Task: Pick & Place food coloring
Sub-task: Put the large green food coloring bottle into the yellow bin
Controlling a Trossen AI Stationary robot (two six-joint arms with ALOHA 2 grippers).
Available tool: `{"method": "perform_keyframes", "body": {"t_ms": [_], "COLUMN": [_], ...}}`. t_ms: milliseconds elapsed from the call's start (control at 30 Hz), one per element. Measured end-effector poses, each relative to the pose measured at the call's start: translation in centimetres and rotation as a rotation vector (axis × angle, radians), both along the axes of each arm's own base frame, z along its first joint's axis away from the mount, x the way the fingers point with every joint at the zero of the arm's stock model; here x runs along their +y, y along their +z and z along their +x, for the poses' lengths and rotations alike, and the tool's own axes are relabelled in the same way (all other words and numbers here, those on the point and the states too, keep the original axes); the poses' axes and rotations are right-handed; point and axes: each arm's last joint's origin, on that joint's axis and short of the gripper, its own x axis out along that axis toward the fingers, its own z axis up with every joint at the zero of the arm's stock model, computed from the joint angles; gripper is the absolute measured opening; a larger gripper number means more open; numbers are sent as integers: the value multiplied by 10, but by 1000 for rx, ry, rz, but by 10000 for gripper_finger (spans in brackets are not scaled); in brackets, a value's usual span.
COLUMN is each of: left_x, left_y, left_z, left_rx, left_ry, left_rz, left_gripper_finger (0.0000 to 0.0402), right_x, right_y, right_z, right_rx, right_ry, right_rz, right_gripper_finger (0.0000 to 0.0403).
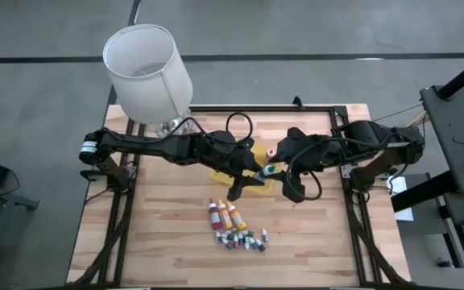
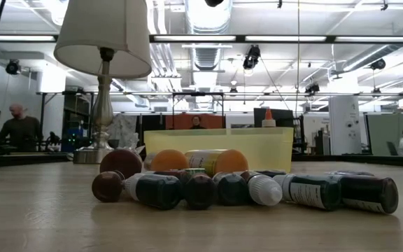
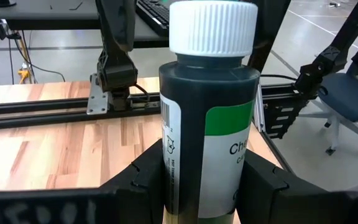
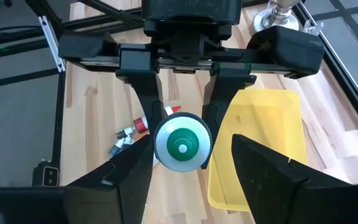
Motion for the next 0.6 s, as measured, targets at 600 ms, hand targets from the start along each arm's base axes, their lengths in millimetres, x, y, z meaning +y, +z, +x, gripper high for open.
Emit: {"method": "perform_keyframes", "body": {"t_ms": [600], "left_x": [0], "left_y": [0], "left_z": [0], "left_rx": [-1], "left_ry": [0], "left_rz": [0], "left_gripper_finger": [122], "right_x": [1], "right_y": [2], "right_z": [2], "right_rx": [-22], "right_ry": [27], "right_rz": [17], "right_gripper_finger": [196]}}
